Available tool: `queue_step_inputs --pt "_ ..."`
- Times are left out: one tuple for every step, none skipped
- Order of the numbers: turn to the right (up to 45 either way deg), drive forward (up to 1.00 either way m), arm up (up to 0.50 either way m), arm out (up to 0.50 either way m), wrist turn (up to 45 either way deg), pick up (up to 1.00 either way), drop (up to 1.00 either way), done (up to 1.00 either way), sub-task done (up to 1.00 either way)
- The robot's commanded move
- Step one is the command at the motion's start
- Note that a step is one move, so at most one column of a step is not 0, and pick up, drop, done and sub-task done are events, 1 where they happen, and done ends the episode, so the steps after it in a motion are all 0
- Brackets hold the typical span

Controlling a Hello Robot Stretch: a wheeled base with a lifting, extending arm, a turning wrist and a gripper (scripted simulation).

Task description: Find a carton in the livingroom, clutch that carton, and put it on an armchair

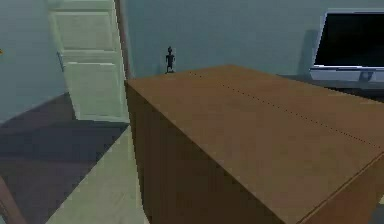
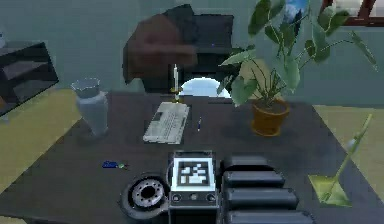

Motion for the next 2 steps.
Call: queue_step_inputs --pt "-45.0 0.00 0.00 0.00 0.0 0.00 0.00 0.00 0.00" --pt "-36.0 0.00 0.00 0.00 0.0 0.00 0.00 0.00 0.00"
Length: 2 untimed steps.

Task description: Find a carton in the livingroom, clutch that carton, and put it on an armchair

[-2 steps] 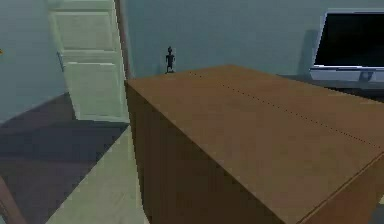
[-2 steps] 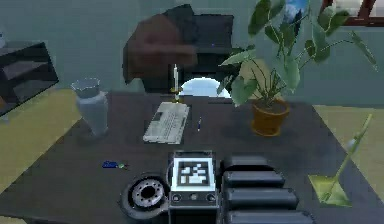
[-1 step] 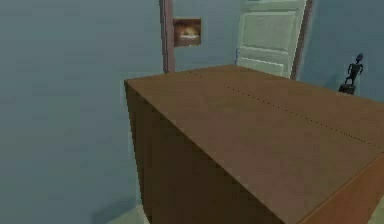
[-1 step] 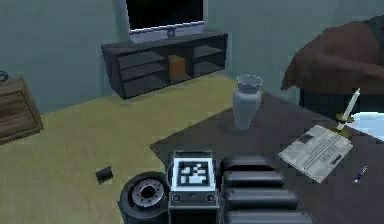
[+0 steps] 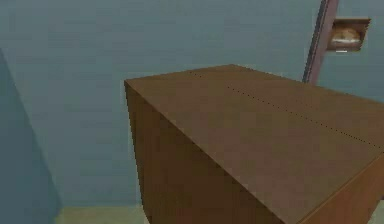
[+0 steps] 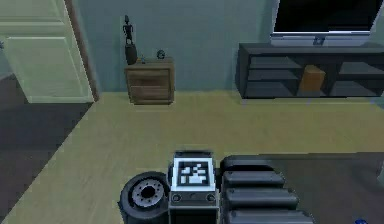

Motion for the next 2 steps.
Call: queue_step_inputs --pt "0.0 0.10 0.00 0.00 0.0 0.00 0.00 0.00 0.00" --pt "45.0 0.00 0.00 0.00 0.0 0.00 0.00 0.00 0.00"
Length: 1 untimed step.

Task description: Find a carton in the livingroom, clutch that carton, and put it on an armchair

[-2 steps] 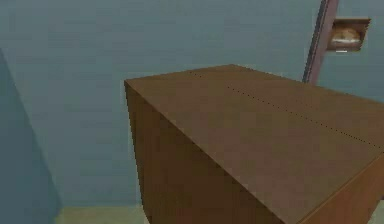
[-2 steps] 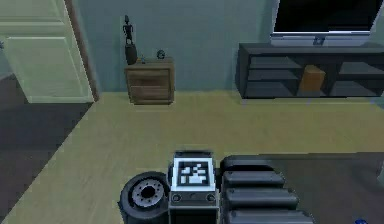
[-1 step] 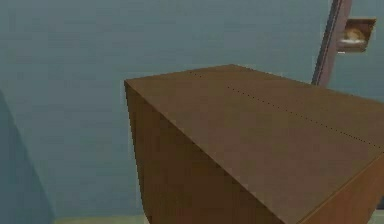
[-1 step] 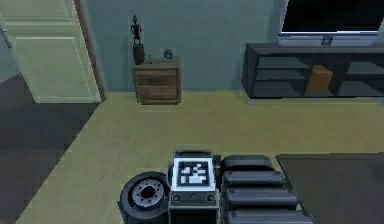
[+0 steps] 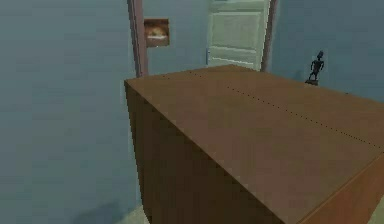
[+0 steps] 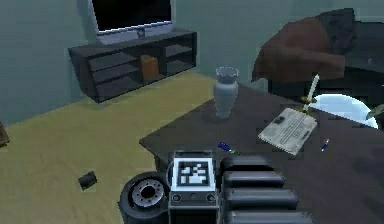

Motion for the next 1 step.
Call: queue_step_inputs --pt "15.0 0.00 0.00 0.00 0.0 0.00 0.00 0.00 0.00"
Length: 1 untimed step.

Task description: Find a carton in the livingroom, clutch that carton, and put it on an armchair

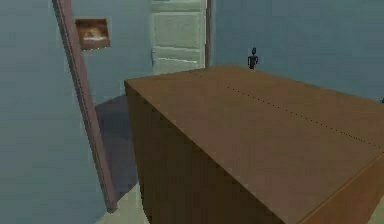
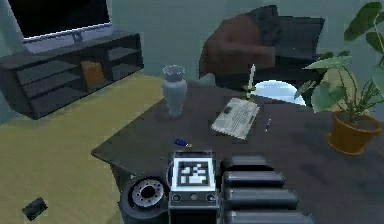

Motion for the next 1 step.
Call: queue_step_inputs --pt "0.0 1.00 0.00 0.00 0.0 0.00 0.00 0.00 0.00"
